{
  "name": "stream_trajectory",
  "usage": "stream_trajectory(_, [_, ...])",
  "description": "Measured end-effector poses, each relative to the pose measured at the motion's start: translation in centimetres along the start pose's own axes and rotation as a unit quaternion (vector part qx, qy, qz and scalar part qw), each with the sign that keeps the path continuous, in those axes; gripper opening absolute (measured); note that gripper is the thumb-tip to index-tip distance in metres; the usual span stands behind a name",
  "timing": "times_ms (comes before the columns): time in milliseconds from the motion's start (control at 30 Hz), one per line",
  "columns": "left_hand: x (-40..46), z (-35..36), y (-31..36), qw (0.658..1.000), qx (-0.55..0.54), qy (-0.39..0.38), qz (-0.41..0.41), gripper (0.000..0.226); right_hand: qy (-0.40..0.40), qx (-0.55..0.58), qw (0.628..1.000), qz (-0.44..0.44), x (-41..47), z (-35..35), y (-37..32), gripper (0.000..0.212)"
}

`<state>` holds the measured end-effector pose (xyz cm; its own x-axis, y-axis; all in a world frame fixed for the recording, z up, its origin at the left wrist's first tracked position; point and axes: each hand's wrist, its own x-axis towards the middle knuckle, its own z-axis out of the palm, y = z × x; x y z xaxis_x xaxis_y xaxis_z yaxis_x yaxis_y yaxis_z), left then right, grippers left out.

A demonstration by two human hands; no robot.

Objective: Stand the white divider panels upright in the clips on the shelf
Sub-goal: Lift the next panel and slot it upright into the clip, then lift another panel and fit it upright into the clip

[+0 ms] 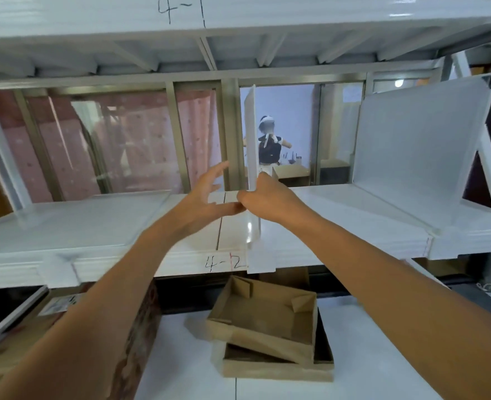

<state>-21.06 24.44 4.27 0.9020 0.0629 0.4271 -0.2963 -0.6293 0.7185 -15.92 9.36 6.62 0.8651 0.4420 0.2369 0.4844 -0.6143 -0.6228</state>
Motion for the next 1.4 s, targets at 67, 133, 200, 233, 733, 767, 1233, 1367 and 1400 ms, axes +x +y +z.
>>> stream_trajectory(67, [-1.1,-1.5,-0.4,0.999,0.044,-0.017,-0.012,0.09,0.01,-0.084,0.996,0.016,-1.2,0.3,-0.7,0.021])
stream_trajectory(133, [-2.5,-3.6,-1.2,0.998,0.06,-0.016,-0.031,0.086,0.024,-0.166,0.986,0.024,-2.2,0.4,-1.7,0.019])
stream_trajectory(200, [-4.0,-6.3,-2.4,0.997,0.057,-0.014,-0.047,0.082,0.027,-0.216,0.976,0.031,-3.2,0.4,-2.9,0.02])
stream_trajectory(233, [-4.9,-7.8,-2.9,0.997,0.051,-0.012,-0.053,0.079,0.032,-0.231,0.972,0.034,-3.7,0.6,-3.4,0.021])
stream_trajectory(733, [-15.3,-21.5,-14.5,0.988,0.138,-0.034,-0.058,0.061,-0.061,-0.202,0.975,0.069,-4.7,11.0,-12.2,0.018])
stream_trajectory(767, [-15.3,-22.0,-15.2,0.988,0.141,-0.032,-0.059,0.061,-0.073,-0.2,0.974,0.072,-4.2,11.6,-12.5,0.02])
stream_trajectory(1233, [-12.9,-30.7,-23.7,0.924,0.339,-0.034,-0.172,0.058,-0.116,-0.025,0.99,0.082,4.0,20.6,-17.3,0.015])
stream_trajectory(1367, [-13.2,-30.9,-26.2,0.906,0.358,-0.095,-0.204,0.068,-0.095,0.087,0.984,0.127,5.7,23.0,-18.8,0.008])
stream_trajectory(1400, [-13.2,-30.7,-26.3,0.903,0.371,-0.095,-0.195,0.065,-0.088,0.106,0.98,0.141,6.2,23.4,-19.1,0.011])
